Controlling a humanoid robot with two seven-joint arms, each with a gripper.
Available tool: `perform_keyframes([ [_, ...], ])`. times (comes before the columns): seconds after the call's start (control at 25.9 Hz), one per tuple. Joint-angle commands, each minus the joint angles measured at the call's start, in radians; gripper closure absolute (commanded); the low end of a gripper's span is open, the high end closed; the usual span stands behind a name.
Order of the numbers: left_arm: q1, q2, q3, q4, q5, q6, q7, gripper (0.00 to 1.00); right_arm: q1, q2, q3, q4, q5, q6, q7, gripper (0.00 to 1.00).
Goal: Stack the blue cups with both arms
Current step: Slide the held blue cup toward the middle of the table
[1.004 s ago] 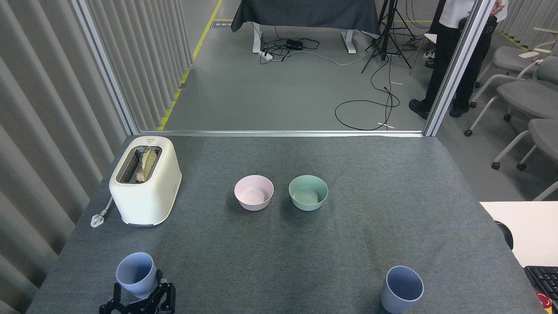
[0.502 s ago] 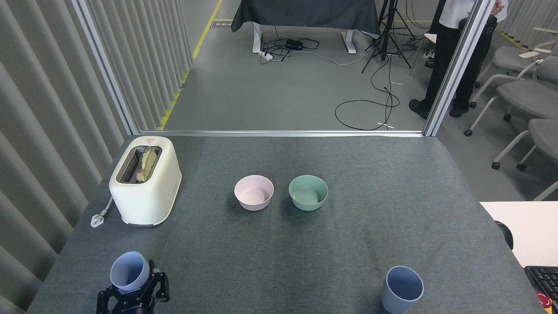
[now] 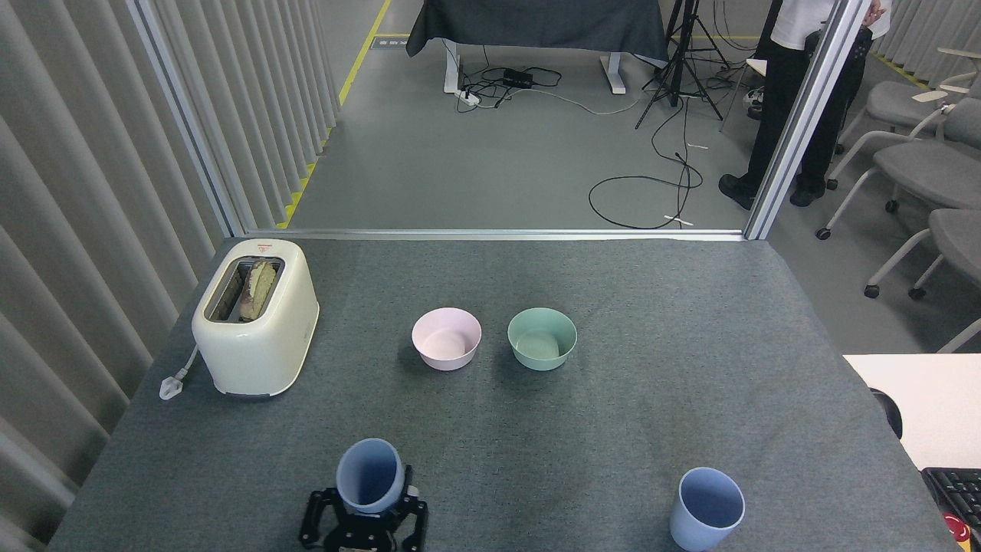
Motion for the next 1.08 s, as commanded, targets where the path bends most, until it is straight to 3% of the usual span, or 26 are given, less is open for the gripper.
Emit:
perform_keyframes([
  [0.0,-0.043,-0.081,-0.100,0.103,-0.145,0.001,-0.002,0.31,0.000,0.001,-0.002,0.001,0.000,0.001,-0.002,0.00],
  [0.19,-0.138,-0.150,-0.143,0.226,-0.143,0.001,-0.003,0.30,0.000,0.001,-0.004,0.003,-0.003,0.001,-0.002,0.00],
  [0.35,-0.184,-0.164,-0.148,0.306,-0.142,-0.015,-0.008,0.28,0.002,0.002,-0.004,0.004,-0.003,0.002,-0.002,0.00],
  [0.5,-0.186,-0.163,-0.148,0.314,-0.131,-0.029,-0.010,0.26,0.003,0.002,-0.004,0.006,-0.003,0.002,-0.003,0.00],
  [0.69,-0.186,-0.163,-0.146,0.314,-0.068,-0.032,-0.010,0.13,0.003,0.002,-0.004,0.010,-0.003,0.001,-0.003,0.00],
  [0.77,-0.186,-0.161,-0.146,0.312,-0.050,-0.032,-0.010,0.01,0.003,0.002,-0.004,0.012,-0.004,0.001,-0.005,0.00],
  [1.04,-0.138,-0.155,-0.140,0.234,-0.043,-0.031,-0.008,0.00,0.003,0.002,-0.002,0.014,-0.003,0.001,-0.014,0.00],
])
